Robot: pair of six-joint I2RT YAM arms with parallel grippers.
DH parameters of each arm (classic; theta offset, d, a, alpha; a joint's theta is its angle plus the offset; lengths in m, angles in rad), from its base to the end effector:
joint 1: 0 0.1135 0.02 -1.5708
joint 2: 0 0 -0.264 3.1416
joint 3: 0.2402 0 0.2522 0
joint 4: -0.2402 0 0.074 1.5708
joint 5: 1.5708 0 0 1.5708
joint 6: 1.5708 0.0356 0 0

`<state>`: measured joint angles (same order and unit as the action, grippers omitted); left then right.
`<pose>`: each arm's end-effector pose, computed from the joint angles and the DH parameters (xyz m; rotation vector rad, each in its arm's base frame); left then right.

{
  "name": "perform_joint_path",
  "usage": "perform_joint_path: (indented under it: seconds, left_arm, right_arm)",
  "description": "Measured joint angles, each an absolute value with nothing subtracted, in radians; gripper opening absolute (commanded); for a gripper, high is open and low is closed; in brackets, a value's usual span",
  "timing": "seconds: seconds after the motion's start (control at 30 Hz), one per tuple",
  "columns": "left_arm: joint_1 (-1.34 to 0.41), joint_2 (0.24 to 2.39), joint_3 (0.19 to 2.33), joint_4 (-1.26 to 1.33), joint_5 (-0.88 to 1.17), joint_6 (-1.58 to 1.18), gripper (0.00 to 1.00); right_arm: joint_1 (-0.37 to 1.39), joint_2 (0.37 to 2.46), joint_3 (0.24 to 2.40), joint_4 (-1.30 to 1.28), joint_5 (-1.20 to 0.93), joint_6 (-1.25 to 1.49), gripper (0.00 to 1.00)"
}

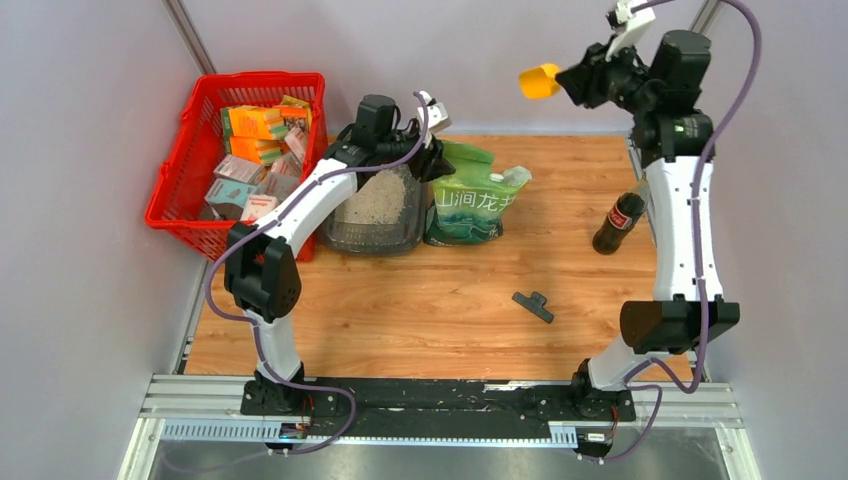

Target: Fill the litter box with clean litter

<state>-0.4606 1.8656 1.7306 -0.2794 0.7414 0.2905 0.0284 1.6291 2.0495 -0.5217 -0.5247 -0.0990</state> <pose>0.3828 -0.2168 0.3522 1.1470 1.5932 -0.8424 0.3382 0.0274 0.5212 -0.4971 1.5971 0.3844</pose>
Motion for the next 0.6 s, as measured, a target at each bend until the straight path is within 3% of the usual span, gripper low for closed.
perform_joint_path:
  seconds: [0.03,0.13,0.23,0.6]
  left_arm:
    - [-0.465,1.871,1.731,-0.273,0.745,0.282,0.42]
    - [-0.478,1.872,1.731,-0.256,0.762,0.26,0.12]
    - [-0.484,1.868,1.728,-0.236,0.782,0.247,0.0]
    - [-0.492,1.774,1.6,-0.164,0.803,0.195,0.0]
  right_arm:
    - [-0.004,1.616,2.048,-0.583,-0.577,-0.126,0.0]
    - [-0.056,1.607,2.067,-0.773,-0.687,-0.23,0.0]
    - [-0.065,1.612,2.086,-0.998,-0.767,-0.355,0.0]
    - [-0.055,1.624,2.113,-1.317,-0.868,-0.616,0.0]
